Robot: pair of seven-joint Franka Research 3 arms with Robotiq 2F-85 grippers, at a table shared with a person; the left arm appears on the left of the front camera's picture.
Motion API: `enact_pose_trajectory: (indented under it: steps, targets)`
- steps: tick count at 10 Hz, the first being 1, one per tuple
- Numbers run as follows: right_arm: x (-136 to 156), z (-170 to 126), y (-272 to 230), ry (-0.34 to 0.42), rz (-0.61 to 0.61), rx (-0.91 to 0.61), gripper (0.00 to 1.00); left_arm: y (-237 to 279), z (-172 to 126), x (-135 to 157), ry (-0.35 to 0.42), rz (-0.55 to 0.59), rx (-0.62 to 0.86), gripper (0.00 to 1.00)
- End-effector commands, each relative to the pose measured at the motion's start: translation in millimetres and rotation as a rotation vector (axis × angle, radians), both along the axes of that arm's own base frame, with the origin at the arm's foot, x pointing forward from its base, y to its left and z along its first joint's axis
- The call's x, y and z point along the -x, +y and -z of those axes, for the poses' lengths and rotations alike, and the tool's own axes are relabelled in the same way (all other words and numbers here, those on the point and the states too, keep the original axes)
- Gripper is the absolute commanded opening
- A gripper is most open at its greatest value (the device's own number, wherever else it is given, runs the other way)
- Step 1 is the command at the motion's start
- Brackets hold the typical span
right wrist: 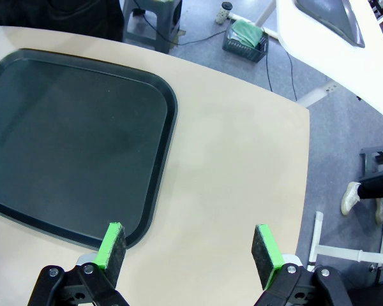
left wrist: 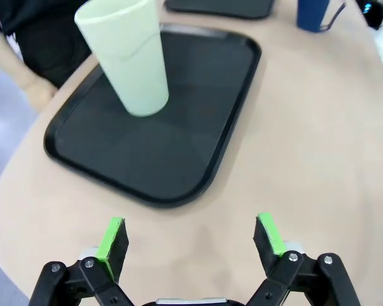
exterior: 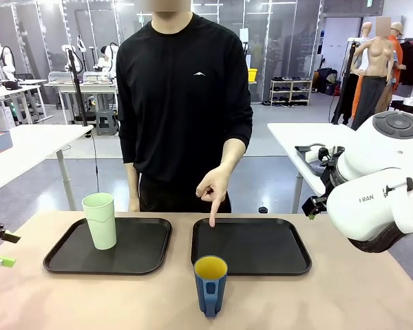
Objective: Sort and store the cups by type.
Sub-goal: Pick up the Handle plastic cup and place it into the empty Flat Tray.
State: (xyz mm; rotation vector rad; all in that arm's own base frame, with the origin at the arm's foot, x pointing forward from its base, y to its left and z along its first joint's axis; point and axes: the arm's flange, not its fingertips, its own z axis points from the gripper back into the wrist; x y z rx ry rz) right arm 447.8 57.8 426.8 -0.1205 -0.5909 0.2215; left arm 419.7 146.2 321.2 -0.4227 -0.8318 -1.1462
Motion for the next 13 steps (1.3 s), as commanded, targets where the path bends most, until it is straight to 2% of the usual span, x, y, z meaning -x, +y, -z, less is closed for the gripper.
enact_pose_trajectory:
  steps: [1,4,6,8,9,10,11,13]
  targets:
    - [0,0,0,0.0,-0.003,0.007,1.0,-2,-2,-1,-0.017,0.029,0.031,1.0]
    - [2,5,3,0.018,-0.013,-0.005,1.0,-2,-2,-1,-0.017,0.029,0.031,1.0]
    - [26,20,17,0.033,-0.222,-0.064,1.0,-2,-2,-1,-0.017,0.029,0.031,1.0]
    - [51,28,21,0.099,-0.385,-0.009,1.0,-2,-2,-1,-0.017,0.029,0.031,1.0]
    - [59,29,16,0.121,-0.369,0.051,1.0,-2,-2,-1,-0.017,0.029,0.031,1.0]
    - [63,28,12,0.108,-0.343,0.074,1.0,-2,-2,-1,-0.017,0.029,0.031,1.0]
    - [23,30,56,0.09,-0.339,0.011,1.0,-2,-2,-1,-0.017,0.029,0.031,1.0]
    - [23,30,56,0.09,-0.339,0.011,1.0,-2,-2,-1,-0.017,0.029,0.031,1.0]
